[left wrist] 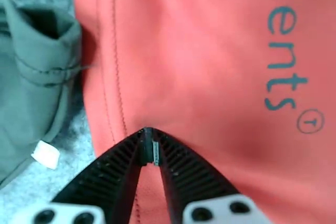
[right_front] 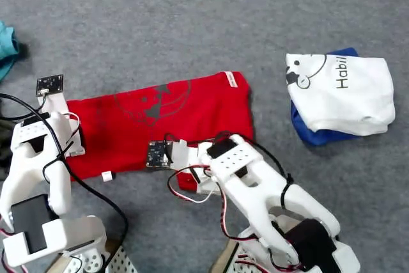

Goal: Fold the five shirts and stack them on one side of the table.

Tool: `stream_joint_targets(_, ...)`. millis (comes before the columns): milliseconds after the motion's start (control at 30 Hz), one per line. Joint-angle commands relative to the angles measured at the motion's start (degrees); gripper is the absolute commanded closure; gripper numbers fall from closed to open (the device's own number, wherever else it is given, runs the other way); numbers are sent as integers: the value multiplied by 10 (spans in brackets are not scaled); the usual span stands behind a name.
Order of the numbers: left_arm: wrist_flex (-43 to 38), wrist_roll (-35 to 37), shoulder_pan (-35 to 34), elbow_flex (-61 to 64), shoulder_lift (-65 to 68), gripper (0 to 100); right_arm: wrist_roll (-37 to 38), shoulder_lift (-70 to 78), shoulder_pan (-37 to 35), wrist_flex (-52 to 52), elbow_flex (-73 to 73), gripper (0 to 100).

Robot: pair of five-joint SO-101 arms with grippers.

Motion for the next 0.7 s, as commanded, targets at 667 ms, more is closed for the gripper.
stream_joint_targets(667,-14,0,5,-3,-16,981,-4,9,32,76,-77,928)
